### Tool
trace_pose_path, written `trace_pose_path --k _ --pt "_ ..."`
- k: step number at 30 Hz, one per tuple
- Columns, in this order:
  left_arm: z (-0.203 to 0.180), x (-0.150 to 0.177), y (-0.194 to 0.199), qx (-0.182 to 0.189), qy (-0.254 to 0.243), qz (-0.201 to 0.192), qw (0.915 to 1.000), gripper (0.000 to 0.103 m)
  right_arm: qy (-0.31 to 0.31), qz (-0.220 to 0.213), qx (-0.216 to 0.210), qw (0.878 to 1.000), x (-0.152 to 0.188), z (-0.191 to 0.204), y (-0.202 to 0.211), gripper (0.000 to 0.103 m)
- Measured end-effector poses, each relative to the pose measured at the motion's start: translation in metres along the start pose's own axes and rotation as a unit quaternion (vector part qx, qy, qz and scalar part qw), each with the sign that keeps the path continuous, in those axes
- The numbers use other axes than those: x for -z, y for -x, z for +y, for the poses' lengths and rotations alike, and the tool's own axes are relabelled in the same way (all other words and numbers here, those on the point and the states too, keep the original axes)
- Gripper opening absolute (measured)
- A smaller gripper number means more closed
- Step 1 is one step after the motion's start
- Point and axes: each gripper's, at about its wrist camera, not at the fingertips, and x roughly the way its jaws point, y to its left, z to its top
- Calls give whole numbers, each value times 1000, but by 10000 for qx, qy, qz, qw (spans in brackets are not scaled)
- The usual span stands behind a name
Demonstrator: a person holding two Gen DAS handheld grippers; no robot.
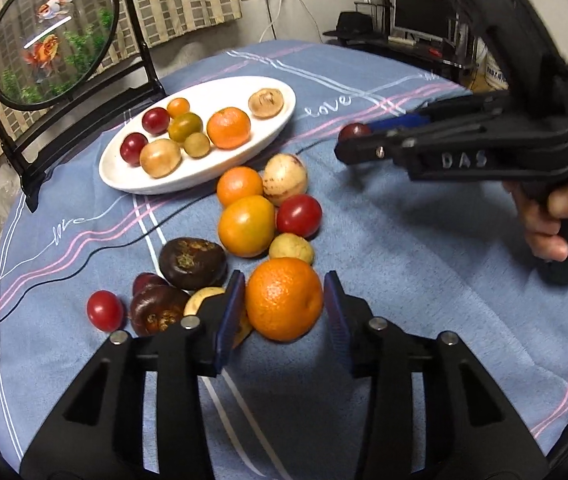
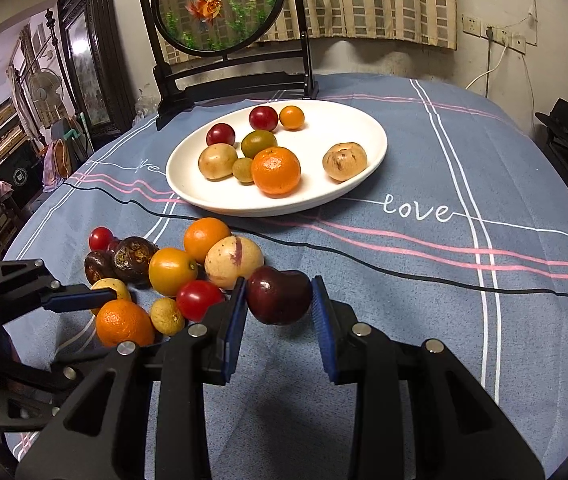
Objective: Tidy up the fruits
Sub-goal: 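Grasp the dark red plum with the right tool while the left tool grasps a tangerine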
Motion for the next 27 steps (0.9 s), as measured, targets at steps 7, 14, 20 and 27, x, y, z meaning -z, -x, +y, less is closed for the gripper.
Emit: trace_pose_path --k 7,14,20,27 --pt "-7 3 -1 -219 -122 -64 9997 42 -28 -49 -59 10000 0 0 3 33" --pt "-11 8 4 -315 -122 -108 9994 40 -37 -49 -49 10000 0 0 2 33" --pt "-1 11 14 -127 343 -303 9989 40 -33 -57 -82 9999 0 1 2 33" --pt "14 15 32 1 682 -496 9964 40 83 -6 -104 9999 5 8 1 33"
